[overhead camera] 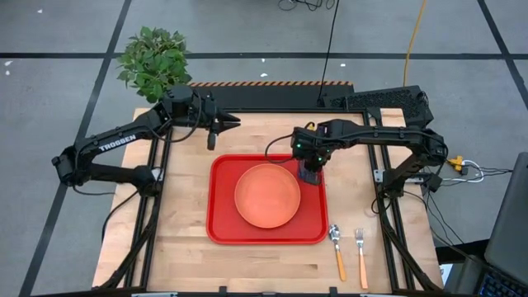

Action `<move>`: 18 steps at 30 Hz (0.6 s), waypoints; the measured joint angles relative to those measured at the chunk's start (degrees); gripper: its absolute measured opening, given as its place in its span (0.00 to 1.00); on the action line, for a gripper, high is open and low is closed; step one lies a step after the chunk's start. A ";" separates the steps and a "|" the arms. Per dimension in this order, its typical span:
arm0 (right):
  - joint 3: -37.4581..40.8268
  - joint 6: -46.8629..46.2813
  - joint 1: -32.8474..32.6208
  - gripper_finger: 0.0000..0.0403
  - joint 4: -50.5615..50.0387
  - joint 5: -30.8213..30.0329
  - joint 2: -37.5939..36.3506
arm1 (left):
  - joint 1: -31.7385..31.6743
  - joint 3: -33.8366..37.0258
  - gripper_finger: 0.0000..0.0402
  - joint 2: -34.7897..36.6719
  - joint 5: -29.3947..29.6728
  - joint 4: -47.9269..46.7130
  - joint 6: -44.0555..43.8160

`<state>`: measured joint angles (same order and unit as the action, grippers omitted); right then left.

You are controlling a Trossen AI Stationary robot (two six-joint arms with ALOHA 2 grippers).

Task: Pick and place plate/cup/fork/spoon on tray
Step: Put the blue cup on the red tray to the top right of the orange plate

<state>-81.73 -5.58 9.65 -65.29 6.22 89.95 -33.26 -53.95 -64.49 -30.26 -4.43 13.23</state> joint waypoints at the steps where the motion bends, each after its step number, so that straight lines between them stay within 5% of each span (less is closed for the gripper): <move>1: 0.00 -0.04 0.00 0.07 -0.01 0.02 0.00 | 0.00 0.00 0.16 0.00 -0.01 -0.04 -0.02; 18: 0.86 -0.46 0.00 0.23 0.60 -1.68 -0.02 | -0.03 0.00 0.16 0.00 0.00 -0.20 -0.38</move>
<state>-80.87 -6.04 9.65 -64.69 4.54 89.93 -33.28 -53.95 -64.49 -30.26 -4.63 12.86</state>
